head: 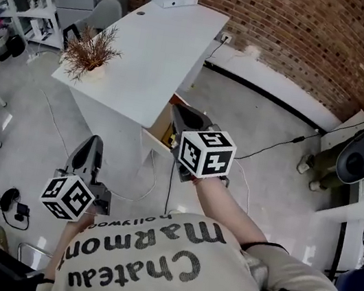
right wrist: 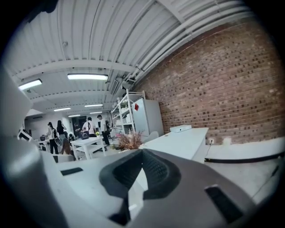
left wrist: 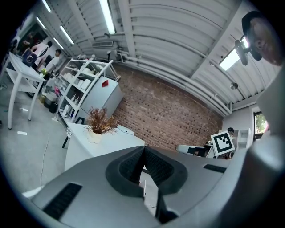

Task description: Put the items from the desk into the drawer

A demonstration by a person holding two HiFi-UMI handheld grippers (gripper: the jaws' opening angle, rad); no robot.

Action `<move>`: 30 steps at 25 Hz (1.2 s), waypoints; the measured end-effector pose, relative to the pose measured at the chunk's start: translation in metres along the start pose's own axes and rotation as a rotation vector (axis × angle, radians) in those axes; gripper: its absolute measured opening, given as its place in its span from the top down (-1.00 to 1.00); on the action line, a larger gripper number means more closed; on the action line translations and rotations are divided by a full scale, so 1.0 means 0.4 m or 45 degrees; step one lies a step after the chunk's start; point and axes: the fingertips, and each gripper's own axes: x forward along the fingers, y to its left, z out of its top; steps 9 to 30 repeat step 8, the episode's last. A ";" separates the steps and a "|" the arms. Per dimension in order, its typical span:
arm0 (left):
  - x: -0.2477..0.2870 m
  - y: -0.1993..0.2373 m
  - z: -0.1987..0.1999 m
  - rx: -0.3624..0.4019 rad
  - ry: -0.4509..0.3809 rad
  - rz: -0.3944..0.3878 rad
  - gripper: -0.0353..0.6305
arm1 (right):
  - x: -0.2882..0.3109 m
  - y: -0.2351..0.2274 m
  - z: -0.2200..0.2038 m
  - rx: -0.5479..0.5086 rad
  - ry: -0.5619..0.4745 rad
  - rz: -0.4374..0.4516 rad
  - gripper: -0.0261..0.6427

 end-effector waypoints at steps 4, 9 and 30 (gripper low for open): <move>0.023 -0.021 -0.016 -0.007 -0.005 0.016 0.89 | 0.001 -0.020 -0.002 -0.017 0.013 0.027 0.91; 0.052 -0.039 -0.011 0.013 -0.019 0.009 0.89 | 0.008 -0.040 0.001 -0.021 0.000 0.043 0.91; 0.052 -0.039 -0.011 0.013 -0.019 0.009 0.89 | 0.008 -0.040 0.001 -0.021 0.000 0.043 0.91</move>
